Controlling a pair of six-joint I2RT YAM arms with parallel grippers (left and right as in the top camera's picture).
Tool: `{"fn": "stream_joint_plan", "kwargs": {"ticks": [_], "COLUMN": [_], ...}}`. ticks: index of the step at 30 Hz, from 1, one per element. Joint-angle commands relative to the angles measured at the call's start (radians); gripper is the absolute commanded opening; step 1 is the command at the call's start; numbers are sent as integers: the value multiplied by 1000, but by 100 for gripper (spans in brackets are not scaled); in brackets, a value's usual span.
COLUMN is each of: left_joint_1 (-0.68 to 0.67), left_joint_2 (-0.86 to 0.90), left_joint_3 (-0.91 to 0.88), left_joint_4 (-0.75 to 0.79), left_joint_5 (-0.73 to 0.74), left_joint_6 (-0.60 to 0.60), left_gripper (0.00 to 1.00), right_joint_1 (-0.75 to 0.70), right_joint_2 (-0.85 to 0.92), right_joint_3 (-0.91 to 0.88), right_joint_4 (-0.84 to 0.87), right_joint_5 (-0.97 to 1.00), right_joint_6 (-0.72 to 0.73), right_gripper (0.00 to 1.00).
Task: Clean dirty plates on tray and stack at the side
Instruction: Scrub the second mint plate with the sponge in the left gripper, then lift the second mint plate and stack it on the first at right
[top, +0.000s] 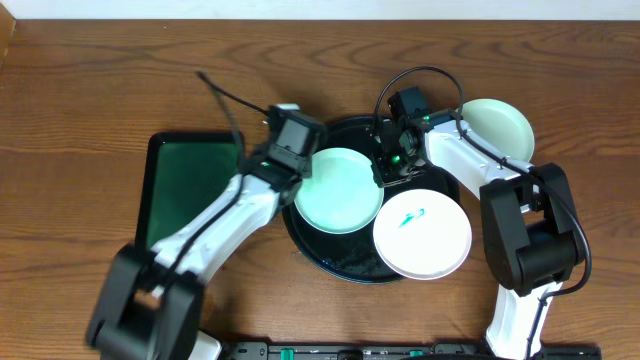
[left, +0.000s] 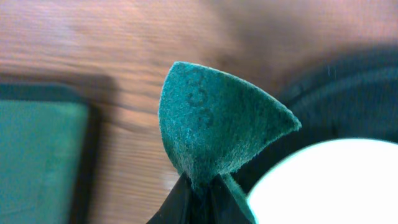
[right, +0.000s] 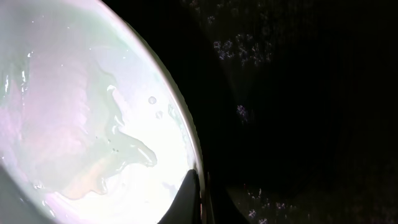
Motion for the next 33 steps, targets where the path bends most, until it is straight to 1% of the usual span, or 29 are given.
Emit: {"fn": "stream_joint_plan", "kwargs": {"ticks": [1,5,9,12,17,20,25,27,29,33], "left_joint_1": [6,30,94,153,245,283,331,343,350,351], "left_joint_2": [-143,-269,-373,-420,-446,-446,-446,-446,-446,-446], "left_joint_3": [-5,-6,-6,-6,-6,-6,-6,-6,-6,-6], "left_joint_4": [-22,-45,-104,-152,-221,-248,-272,-274,-274,-280], "left_joint_5": [-29,-3,3,3,3,3,14,49,93,119], "left_joint_6": [-31,-31,-31,-31,-31,-34,-91,-91,-91,-91], "left_gripper": [7,7,7,8,8,7,7,7,8,7], "right_joint_1": [-8,-5,21,52,125,186,296,336,373,443], "right_joint_2": [-3,-61,-147,-213,-303,-348,-380,-380,-380,-380], "right_joint_3": [0,37,84,116,148,149,149,149,148,148], "right_joint_4": [6,-14,-50,-55,-56,-38,-10,-4,-8,30], "right_joint_5": [124,208,359,480,679,855,1121,1197,1234,1331], "right_joint_6": [-9,-26,-53,-84,-185,-258,-397,-458,-563,-690], "right_gripper": [1,1,1,1,1,1,1,1,1,1]}}
